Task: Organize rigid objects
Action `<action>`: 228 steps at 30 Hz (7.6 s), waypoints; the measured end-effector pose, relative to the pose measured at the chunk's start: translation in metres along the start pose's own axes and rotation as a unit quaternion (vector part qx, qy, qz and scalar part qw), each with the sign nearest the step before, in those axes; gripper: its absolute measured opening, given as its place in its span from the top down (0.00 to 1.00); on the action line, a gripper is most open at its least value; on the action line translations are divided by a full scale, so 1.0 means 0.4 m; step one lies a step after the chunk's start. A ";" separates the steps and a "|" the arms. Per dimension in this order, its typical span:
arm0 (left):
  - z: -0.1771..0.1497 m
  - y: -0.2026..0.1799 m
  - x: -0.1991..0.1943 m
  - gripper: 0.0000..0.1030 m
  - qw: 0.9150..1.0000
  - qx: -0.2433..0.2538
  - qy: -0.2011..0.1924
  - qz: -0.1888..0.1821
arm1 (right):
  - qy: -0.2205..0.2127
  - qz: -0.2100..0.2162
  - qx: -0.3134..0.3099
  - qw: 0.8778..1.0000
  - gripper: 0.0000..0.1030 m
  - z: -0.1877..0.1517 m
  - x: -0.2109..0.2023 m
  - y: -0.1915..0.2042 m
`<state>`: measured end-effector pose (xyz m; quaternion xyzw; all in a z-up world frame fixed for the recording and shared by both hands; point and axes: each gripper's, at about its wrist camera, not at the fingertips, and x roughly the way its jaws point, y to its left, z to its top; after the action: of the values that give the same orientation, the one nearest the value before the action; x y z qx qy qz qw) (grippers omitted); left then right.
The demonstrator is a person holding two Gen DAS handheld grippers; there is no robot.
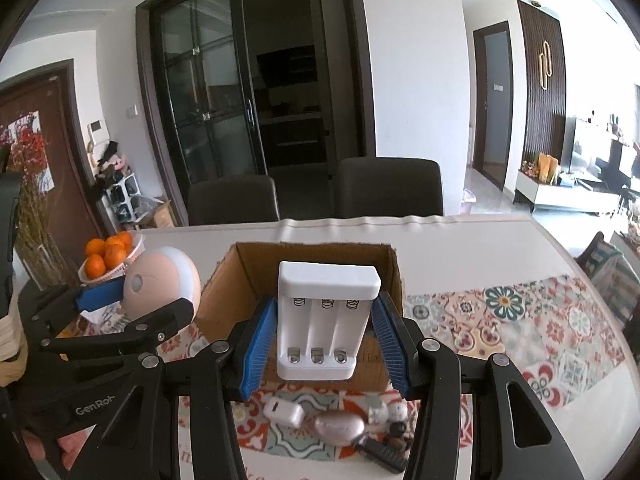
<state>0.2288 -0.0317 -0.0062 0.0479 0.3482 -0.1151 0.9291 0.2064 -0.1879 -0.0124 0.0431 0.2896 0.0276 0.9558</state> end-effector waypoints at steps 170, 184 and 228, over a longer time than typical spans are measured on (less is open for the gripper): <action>-0.304 -0.095 0.309 0.29 0.987 -0.043 0.157 -0.012 | 0.189 -0.036 0.053 0.980 0.29 -0.300 0.275 -0.194; -0.310 -0.096 0.377 0.29 0.984 -0.041 0.174 -0.008 | 0.215 -0.029 0.038 0.975 0.30 -0.317 0.362 -0.209; -0.312 -0.095 0.300 0.56 0.989 -0.052 0.134 -0.044 | 0.164 -0.020 0.028 0.986 0.46 -0.269 0.218 -0.167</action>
<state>0.2278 -0.0690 -0.1793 -0.0005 0.4773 -0.1304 0.8690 0.2210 -0.2404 -0.1561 0.0587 0.4441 0.0073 0.8940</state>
